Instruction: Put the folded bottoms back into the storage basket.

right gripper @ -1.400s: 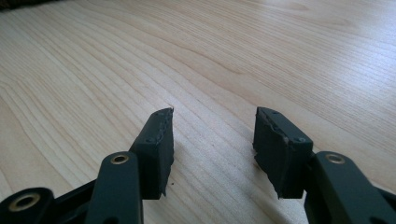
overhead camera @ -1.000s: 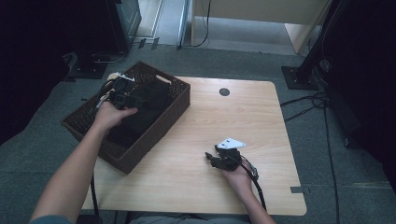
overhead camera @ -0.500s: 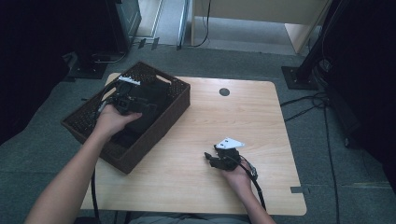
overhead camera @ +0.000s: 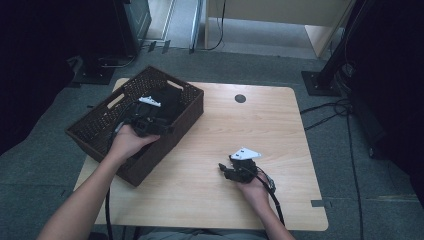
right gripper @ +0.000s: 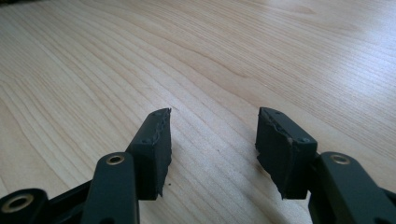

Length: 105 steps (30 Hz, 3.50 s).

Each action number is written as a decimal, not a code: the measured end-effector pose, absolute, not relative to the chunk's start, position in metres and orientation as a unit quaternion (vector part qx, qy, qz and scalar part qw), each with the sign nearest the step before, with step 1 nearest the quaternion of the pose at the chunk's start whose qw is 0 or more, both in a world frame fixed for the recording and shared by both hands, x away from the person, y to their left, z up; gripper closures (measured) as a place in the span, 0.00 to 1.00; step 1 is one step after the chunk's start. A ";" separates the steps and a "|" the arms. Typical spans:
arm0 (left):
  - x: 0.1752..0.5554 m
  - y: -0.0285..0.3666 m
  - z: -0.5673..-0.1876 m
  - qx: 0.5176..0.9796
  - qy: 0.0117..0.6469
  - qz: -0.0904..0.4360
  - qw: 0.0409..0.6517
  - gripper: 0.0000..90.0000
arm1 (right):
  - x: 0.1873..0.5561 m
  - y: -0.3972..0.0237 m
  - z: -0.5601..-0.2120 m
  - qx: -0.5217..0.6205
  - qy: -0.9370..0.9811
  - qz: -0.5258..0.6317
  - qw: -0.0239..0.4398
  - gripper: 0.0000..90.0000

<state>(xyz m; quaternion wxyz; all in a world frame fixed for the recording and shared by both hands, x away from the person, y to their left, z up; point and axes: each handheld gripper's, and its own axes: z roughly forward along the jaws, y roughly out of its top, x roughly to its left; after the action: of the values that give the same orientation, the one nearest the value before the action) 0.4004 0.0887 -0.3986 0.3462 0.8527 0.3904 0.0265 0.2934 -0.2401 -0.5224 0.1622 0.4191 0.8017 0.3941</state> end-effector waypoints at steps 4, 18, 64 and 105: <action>0.400 0.089 -0.407 0.854 0.393 0.018 0.342 0.62 | 0.293 -0.239 -0.522 0.420 0.802 0.393 0.163 0.51; 0.396 0.088 -0.419 0.855 0.397 0.018 0.334 0.83 | 0.293 -0.238 -0.523 0.417 0.804 0.390 0.168 0.51; 0.406 0.156 -0.396 0.738 0.557 0.089 0.369 0.58 | 0.294 -0.238 -0.523 0.414 0.805 0.391 0.166 0.50; 0.351 0.035 -0.453 0.820 0.419 0.014 0.390 0.43 | 0.292 -0.236 -0.523 0.411 0.807 0.388 0.170 0.48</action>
<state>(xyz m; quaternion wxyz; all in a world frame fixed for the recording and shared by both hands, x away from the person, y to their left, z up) 0.3513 0.0347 -0.4525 0.3901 0.8197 0.4192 0.0145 0.2923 -0.2362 -0.5226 0.1698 0.4107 0.8074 0.3880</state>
